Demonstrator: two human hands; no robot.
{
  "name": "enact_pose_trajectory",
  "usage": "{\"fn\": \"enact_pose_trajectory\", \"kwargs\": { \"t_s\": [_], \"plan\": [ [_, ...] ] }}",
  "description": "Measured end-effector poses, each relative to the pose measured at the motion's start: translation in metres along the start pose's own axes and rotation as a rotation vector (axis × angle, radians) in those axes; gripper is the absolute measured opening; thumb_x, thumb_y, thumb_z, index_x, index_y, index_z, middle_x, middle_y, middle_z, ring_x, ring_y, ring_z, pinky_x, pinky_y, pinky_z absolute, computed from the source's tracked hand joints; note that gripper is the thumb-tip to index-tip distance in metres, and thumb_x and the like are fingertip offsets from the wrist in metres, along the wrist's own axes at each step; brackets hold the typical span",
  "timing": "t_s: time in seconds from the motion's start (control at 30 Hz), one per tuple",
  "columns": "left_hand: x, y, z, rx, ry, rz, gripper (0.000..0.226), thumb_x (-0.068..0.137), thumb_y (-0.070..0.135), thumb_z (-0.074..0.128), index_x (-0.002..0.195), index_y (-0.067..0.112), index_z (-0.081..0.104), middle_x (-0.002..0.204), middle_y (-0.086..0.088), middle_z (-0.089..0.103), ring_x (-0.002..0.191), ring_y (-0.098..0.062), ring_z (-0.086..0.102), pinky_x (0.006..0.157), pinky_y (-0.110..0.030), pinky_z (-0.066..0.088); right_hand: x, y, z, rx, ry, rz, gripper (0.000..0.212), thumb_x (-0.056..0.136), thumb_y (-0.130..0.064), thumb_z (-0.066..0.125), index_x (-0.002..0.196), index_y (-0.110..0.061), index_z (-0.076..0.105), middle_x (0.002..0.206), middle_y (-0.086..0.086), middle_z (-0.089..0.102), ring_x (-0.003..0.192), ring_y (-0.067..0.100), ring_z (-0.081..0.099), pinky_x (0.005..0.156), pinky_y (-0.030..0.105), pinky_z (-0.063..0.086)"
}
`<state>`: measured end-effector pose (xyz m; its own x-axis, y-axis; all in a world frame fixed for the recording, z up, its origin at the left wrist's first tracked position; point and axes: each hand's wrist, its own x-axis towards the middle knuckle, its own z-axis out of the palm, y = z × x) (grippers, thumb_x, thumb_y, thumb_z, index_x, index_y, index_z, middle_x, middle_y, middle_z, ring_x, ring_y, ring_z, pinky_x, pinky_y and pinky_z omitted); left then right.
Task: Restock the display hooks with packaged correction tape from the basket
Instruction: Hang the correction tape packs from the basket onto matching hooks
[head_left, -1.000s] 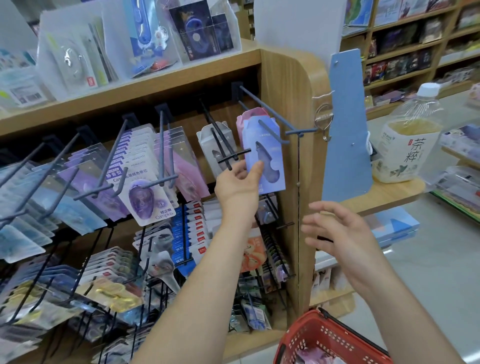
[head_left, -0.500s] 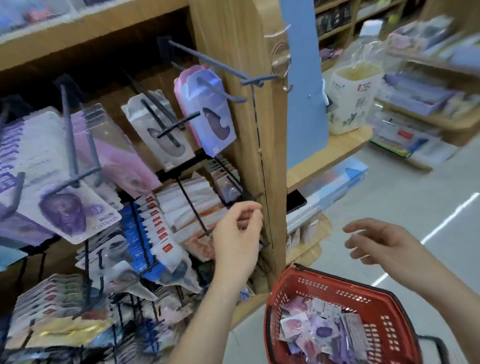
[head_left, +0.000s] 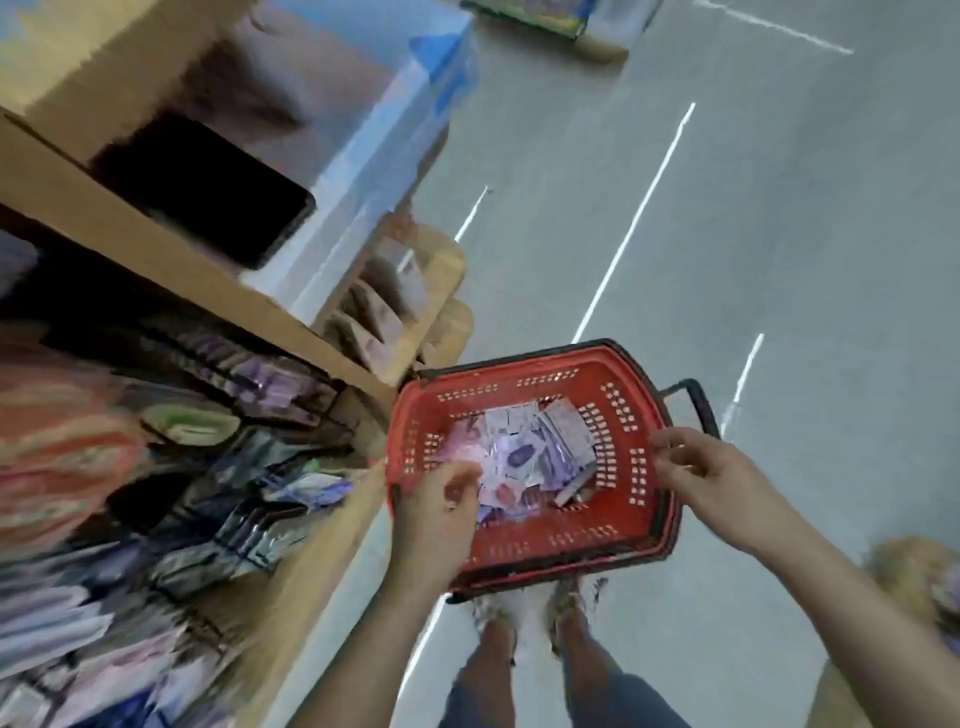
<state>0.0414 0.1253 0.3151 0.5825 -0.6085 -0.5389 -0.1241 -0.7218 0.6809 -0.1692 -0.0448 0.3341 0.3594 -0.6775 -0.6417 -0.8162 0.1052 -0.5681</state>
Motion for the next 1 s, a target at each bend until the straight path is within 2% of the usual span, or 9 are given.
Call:
{"fn": "enact_pose_trajectory", "kwargs": {
  "t_s": [0.1,0.23,0.47,0.63,0.7,0.77,0.83,0.9,1.0],
  "plan": [
    [0.05,-0.051,0.06,0.044,-0.062,-0.077,0.03,0.093,0.003,0.055,0.116,0.017,0.068,0.11,0.006,0.069,0.101,-0.01,0.062,0.081,-0.014,0.041,0.058,0.055,0.038,-0.03,-0.01,0.074,0.033,0.095,-0.013,0.061,0.127,-0.022,0.058,0.109,-0.001,0.066,0.098,0.017,0.062,0.075,0.008,0.043],
    [0.139,-0.136,0.146,0.099,-0.146,-0.179,0.041,0.092,0.006,0.059,0.131,0.017,0.059,0.131,0.002,0.062,0.118,-0.015,0.057,0.095,-0.026,0.044,0.162,0.127,0.108,-0.087,-0.053,0.113,0.061,0.092,-0.017,0.065,0.147,-0.017,0.039,0.136,0.01,0.059,0.116,0.027,0.06,0.095,0.033,0.047],
    [0.295,-0.257,0.259,0.321,-0.081,-0.103,0.067,0.087,0.027,0.066,0.147,0.014,0.039,0.145,-0.009,0.05,0.129,-0.031,0.051,0.104,-0.043,0.043,0.347,0.23,0.229,-0.313,-0.092,0.082,0.101,0.083,-0.035,0.075,0.156,-0.012,0.01,0.154,0.022,0.033,0.14,0.039,0.036,0.113,0.042,0.033],
    [0.373,-0.295,0.303,0.132,0.01,-0.233,0.078,0.079,0.047,0.072,0.141,0.013,0.039,0.135,-0.013,0.057,0.11,-0.032,0.062,0.093,-0.047,0.053,0.415,0.281,0.281,-0.486,-0.024,0.072,0.114,0.079,-0.046,0.076,0.157,-0.016,-0.001,0.149,0.031,0.031,0.135,0.047,0.038,0.111,0.051,0.037],
    [0.389,-0.3,0.313,0.06,0.069,-0.254,0.082,0.079,0.041,0.078,0.145,0.013,0.038,0.143,-0.01,0.052,0.12,-0.028,0.057,0.098,-0.042,0.051,0.424,0.291,0.29,-0.509,0.037,0.077,0.117,0.075,-0.042,0.081,0.156,-0.015,0.001,0.141,0.032,0.039,0.125,0.049,0.047,0.103,0.05,0.044],
    [0.396,-0.302,0.318,0.054,0.087,-0.274,0.071,0.08,0.036,0.079,0.14,0.015,0.048,0.141,-0.007,0.053,0.125,-0.025,0.054,0.095,-0.028,0.046,0.429,0.295,0.289,-0.461,0.087,0.07,0.115,0.071,-0.033,0.084,0.155,-0.013,0.008,0.132,0.028,0.052,0.114,0.045,0.057,0.088,0.043,0.047],
    [0.392,-0.3,0.322,-0.056,-0.026,-0.26,0.047,0.084,0.025,0.078,0.127,0.015,0.064,0.133,-0.005,0.061,0.116,-0.021,0.061,0.09,-0.022,0.047,0.428,0.293,0.284,-0.371,0.077,0.079,0.101,0.073,-0.028,0.084,0.15,-0.01,0.021,0.125,0.02,0.06,0.107,0.039,0.062,0.076,0.033,0.042],
    [0.378,-0.295,0.324,-0.095,-0.088,-0.174,0.029,0.087,0.018,0.075,0.116,0.016,0.072,0.127,-0.003,0.066,0.113,-0.015,0.062,0.1,-0.027,0.047,0.425,0.292,0.276,-0.227,0.054,0.147,0.082,0.076,-0.025,0.081,0.142,-0.01,0.034,0.123,0.011,0.062,0.107,0.034,0.062,0.077,0.03,0.041],
    [0.358,-0.285,0.318,-0.068,0.088,-0.057,0.014,0.089,0.019,0.071,0.102,0.019,0.076,0.104,0.01,0.07,0.097,-0.005,0.061,0.086,-0.018,0.042,0.415,0.295,0.268,0.065,0.089,0.241,0.045,0.079,-0.015,0.074,0.121,-0.016,0.057,0.116,0.0,0.066,0.103,0.023,0.064,0.087,0.033,0.051]
  ]
}}
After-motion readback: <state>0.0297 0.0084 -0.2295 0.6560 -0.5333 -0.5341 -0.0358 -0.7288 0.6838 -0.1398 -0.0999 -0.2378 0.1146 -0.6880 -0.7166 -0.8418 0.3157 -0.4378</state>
